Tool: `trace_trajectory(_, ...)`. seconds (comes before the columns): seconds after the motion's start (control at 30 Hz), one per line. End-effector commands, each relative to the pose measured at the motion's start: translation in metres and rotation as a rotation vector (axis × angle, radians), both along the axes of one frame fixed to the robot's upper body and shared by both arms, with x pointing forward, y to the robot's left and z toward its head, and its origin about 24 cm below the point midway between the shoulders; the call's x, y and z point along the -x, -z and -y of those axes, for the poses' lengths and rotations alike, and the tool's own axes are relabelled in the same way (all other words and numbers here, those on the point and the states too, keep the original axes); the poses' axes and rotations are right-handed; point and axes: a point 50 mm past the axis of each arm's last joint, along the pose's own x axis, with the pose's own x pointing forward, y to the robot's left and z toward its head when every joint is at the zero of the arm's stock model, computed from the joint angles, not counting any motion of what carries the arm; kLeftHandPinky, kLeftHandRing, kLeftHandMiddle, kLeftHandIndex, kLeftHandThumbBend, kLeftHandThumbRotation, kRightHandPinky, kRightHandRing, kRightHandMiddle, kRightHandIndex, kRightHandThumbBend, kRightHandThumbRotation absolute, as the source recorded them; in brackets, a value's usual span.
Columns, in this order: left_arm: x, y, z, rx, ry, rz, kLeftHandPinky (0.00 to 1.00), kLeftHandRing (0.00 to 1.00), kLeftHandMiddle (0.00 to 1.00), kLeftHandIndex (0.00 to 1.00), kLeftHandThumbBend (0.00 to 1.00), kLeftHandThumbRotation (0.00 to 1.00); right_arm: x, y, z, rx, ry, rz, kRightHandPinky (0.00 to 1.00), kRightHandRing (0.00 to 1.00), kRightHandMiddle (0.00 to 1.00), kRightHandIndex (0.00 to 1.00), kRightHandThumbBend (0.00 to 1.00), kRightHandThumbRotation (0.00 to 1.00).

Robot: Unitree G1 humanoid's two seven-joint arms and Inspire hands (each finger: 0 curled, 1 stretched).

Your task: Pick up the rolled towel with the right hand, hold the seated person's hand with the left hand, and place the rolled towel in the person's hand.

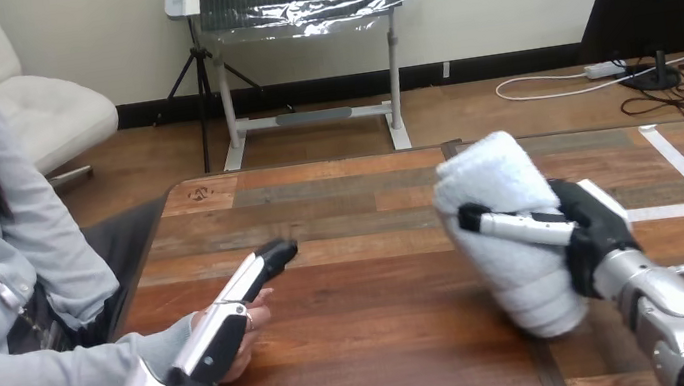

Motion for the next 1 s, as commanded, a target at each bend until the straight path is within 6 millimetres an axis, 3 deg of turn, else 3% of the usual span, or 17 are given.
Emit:
trace_trajectory(0.0,-0.01,-0.023,-0.014,-0.095,-0.004,0.081,0.82,0.87,0.9,0.9,1.0,0.44,-0.016,-0.026,-0.013,-0.1,-0.016,0.145,0.29,0.34,0.44,0.45,0.64,0.0)
trace_trajectory(0.27,-0.02,-0.035,-0.034,-0.235,-0.07,0.067,0.85,0.89,0.92,0.91,1.0,0.36,-0.017,-0.027,-0.019,-0.197,-0.023,0.16,0.28,0.33,0.45,0.45,0.61,0.0)
trace_trajectory(0.63,-0.035,-0.053,-0.062,-0.443,-0.174,0.034,0.84,0.87,0.9,0.93,1.0,0.37,-0.018,-0.029,-0.027,-0.304,-0.056,0.193,0.27,0.34,0.44,0.44,0.6,0.0)
trace_trajectory(0.97,-0.049,-0.069,-0.075,-0.529,-0.213,0.003,0.82,0.85,0.89,0.91,1.0,0.3,-0.018,-0.032,-0.031,-0.317,-0.084,0.222,0.26,0.33,0.44,0.44,0.59,0.0)
